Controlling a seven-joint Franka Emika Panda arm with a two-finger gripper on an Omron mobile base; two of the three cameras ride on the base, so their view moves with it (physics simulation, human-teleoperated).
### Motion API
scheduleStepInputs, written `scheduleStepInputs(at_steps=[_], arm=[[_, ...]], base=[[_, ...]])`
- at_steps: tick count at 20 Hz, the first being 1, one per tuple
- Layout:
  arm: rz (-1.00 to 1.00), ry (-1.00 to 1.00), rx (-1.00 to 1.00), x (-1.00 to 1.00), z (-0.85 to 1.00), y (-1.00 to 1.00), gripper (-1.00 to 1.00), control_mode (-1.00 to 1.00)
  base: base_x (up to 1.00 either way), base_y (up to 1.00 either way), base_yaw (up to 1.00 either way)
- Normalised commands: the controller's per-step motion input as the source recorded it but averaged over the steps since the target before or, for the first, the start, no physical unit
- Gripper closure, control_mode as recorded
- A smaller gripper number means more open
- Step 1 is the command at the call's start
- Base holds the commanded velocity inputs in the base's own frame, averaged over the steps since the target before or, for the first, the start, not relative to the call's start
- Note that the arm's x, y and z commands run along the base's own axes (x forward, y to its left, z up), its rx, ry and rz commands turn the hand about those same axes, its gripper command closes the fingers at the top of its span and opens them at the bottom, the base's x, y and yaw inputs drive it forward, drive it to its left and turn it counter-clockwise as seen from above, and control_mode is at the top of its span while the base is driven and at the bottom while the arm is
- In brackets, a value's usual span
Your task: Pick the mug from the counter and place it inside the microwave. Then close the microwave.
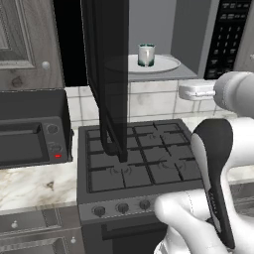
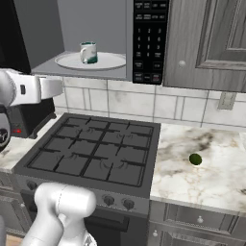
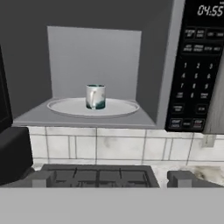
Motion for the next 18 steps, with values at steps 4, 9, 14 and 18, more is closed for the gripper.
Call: scheduleStepInputs(at_steps=[4, 9, 14, 18], arm=[[-0.20, 0.00, 0.00, -0.29, 0.23, 0.00, -1.00, -1.00], [-0.24, -0.06, -0.04, -0.22, 0.09, 0.00, -1.00, -1.00], [-0.16, -0.10, -0.02, -0.49, 0.06, 0.00, -1.00, -1.00], [-0.13, -0.09, -0.01, -0.63, 0.06, 0.02, -1.00, -1.00]], base=[[0.00, 0.00, 0.00], [0.00, 0.00, 0.00], [0.00, 0.00, 0.00], [0.00, 0.00, 0.00]])
